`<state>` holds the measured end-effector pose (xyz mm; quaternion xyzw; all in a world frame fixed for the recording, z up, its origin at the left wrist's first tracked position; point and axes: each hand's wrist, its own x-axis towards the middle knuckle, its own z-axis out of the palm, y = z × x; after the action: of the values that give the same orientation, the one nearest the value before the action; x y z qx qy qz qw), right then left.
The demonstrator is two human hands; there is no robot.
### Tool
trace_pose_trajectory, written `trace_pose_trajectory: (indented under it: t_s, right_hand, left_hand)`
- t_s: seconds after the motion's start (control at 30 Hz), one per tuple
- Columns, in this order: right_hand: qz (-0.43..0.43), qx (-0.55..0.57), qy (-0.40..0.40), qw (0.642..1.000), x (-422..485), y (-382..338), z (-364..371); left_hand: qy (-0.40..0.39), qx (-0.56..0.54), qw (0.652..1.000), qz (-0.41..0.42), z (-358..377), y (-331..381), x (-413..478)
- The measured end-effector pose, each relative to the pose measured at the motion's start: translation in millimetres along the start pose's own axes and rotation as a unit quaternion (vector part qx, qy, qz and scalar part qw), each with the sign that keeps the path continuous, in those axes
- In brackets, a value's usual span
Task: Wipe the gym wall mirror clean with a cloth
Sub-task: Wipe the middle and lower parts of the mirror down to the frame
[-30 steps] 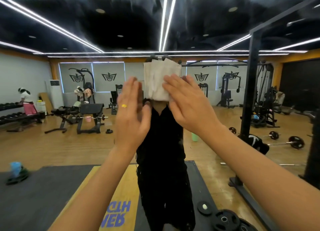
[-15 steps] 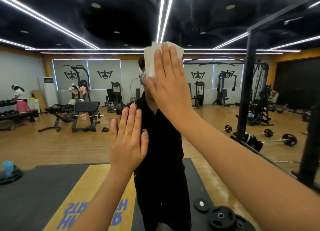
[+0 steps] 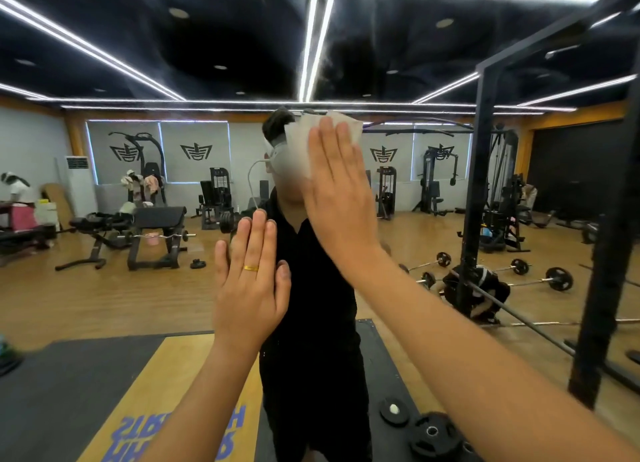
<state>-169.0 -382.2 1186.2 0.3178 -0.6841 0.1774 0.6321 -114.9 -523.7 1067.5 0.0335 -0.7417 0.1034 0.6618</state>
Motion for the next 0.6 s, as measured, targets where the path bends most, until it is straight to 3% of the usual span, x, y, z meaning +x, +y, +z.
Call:
trace_pose_trajectory:
  t_s: [0.07, 0.2, 0.3, 0.4, 0.5, 0.53, 0.6]
  right_hand:
    - [-0.036, -0.02, 0.002, 0.999, 24, 20, -6]
    - [0.083, -0.003, 0.014, 0.996, 94, 35, -20]
    - [0.139, -0.004, 0.033, 0.99, 104, -2, -10]
    - [0.02, -0.05, 0.01, 0.998, 111, -33, -2]
    - [-0.095, -0.093, -0.023, 0.991, 119, -7, -12]
    - [-0.086, -0.089, -0.002, 0.992, 114, 10, -14]
    - [0.009, -0.03, 0.058, 0.998, 96, 44, -18]
  left_hand:
    - [-0.001, 0.001, 1.0, 0.0, -2, -1, -1]
    - [0.0, -0.006, 1.0, 0.0, -3, -2, 0]
    - [0.002, -0.008, 1.0, -0.003, -1, -2, 0]
    - [0.003, -0.015, 1.0, -0.003, -1, -1, -1]
    - [-0.006, -0.013, 1.0, -0.001, 0, -1, 2]
    - [-0.007, -0.011, 1.0, 0.002, -1, -1, 2]
    - [-0.011, -0.004, 1.0, 0.005, -1, 1, 1]
